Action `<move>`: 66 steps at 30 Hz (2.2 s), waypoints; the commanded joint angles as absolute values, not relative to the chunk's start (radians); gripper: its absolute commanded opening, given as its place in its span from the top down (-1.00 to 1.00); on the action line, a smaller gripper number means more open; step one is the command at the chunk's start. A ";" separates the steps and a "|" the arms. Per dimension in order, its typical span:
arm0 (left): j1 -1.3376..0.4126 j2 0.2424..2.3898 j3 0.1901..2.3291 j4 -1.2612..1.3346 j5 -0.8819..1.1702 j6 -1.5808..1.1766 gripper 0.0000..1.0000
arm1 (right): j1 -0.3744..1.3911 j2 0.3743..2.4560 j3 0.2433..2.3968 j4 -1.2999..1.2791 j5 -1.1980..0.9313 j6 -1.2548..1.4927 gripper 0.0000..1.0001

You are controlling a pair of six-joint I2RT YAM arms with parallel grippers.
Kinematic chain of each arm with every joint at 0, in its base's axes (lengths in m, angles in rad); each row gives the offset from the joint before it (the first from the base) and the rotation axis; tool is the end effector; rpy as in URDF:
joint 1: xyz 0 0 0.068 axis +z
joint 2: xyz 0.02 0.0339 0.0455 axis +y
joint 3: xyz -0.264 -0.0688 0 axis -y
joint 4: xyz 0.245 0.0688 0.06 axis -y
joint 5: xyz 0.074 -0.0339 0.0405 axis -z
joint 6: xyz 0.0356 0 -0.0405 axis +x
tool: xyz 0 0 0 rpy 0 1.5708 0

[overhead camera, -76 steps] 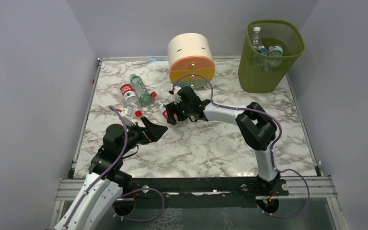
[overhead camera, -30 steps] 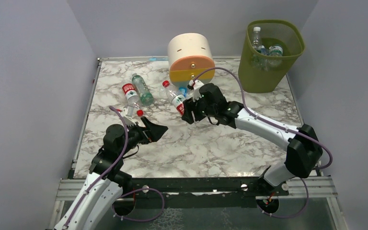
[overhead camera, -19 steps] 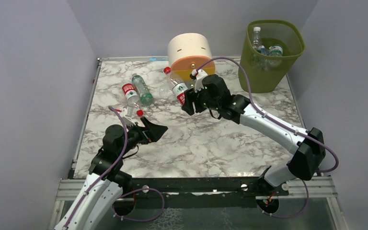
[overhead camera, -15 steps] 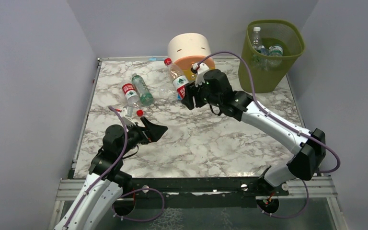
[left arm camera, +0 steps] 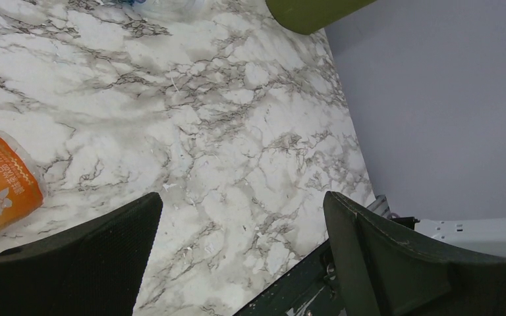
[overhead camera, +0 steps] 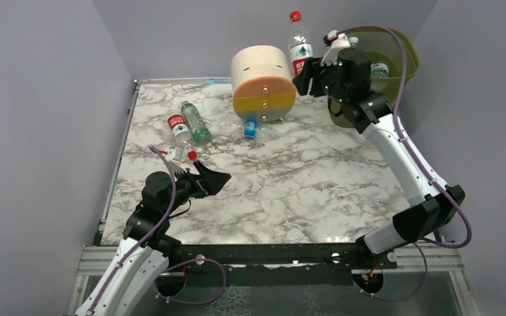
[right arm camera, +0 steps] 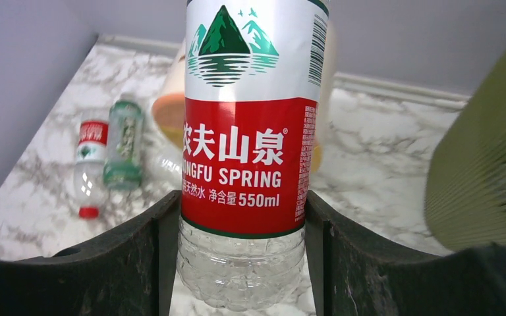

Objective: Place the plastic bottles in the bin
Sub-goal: Place the plastic bottle in the trash bin.

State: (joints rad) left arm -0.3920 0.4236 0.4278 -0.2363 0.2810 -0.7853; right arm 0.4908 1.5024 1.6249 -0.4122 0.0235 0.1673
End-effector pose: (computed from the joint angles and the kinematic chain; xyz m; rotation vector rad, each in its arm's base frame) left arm 0.1158 -0.0586 0.2582 -0.1644 1.9249 -1.0693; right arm 0.3027 0.1608 0.4351 -0.2870 1.8610 0.4326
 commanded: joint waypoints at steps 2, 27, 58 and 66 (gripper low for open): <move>-0.386 0.426 0.415 -0.203 0.303 -0.788 -0.98 | 0.336 1.544 1.771 -0.440 -0.062 0.184 -0.10; -0.387 0.492 0.475 -0.215 0.308 -0.757 -0.98 | -0.083 1.905 2.206 -0.460 -0.239 0.368 -0.10; -0.387 0.467 0.471 -0.235 0.308 -0.765 -0.98 | -0.116 1.979 2.141 -0.457 -0.215 0.420 -0.70; -0.386 0.464 0.469 -0.235 0.310 -0.770 -0.98 | -0.115 1.850 2.012 -0.413 -0.221 0.427 -0.84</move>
State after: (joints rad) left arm -0.3920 0.4747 0.4431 -0.2283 0.2878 -0.7738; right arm -0.1089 1.9648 2.0686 -0.4625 -0.2218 0.4202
